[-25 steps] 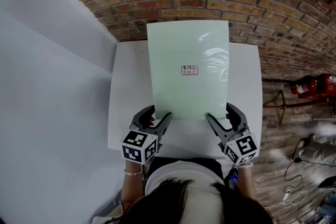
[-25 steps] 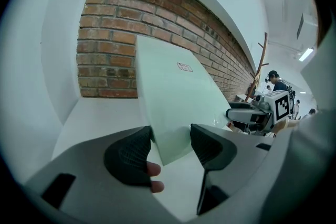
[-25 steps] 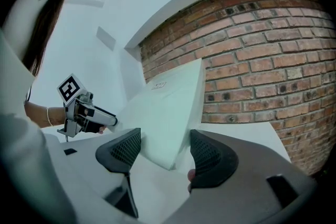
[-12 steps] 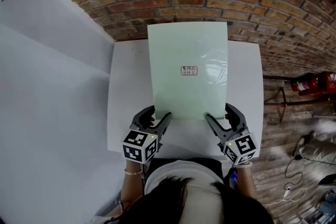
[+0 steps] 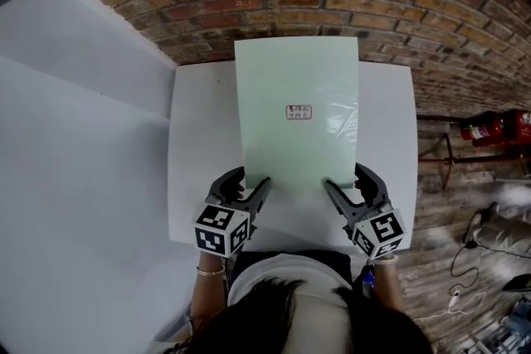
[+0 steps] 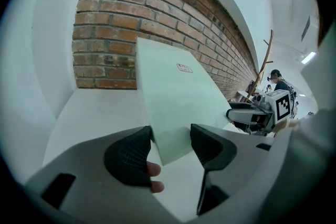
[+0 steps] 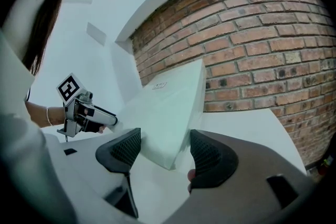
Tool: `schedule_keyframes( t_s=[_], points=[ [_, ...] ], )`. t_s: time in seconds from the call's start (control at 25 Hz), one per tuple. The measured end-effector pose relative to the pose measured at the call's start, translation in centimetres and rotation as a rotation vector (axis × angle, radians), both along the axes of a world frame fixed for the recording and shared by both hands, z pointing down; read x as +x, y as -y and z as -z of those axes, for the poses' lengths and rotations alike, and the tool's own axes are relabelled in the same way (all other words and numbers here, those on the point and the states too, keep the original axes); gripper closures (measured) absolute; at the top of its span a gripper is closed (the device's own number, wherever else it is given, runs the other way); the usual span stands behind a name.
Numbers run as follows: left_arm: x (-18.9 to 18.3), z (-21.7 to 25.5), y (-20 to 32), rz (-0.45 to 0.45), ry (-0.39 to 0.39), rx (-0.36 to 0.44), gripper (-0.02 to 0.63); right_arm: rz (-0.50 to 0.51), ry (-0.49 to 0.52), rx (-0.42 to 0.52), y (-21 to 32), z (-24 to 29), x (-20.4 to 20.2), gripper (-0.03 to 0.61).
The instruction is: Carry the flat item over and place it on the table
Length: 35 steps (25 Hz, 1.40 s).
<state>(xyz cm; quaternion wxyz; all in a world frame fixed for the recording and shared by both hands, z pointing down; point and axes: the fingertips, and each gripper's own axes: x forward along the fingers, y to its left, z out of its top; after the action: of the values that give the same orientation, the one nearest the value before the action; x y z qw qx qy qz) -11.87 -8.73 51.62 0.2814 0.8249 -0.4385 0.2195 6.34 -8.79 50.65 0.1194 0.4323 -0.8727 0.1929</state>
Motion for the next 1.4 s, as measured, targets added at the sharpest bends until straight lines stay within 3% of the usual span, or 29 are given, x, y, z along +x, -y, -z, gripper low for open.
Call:
schedule_keyframes(
  t_s=[1.4],
  points=[
    [-0.4, -4.1, 1.9, 0.014, 0.005, -0.108, 0.364, -0.003, 0.008, -0.110, 2.0, -4.5, -0.4, 0.265]
  ],
)
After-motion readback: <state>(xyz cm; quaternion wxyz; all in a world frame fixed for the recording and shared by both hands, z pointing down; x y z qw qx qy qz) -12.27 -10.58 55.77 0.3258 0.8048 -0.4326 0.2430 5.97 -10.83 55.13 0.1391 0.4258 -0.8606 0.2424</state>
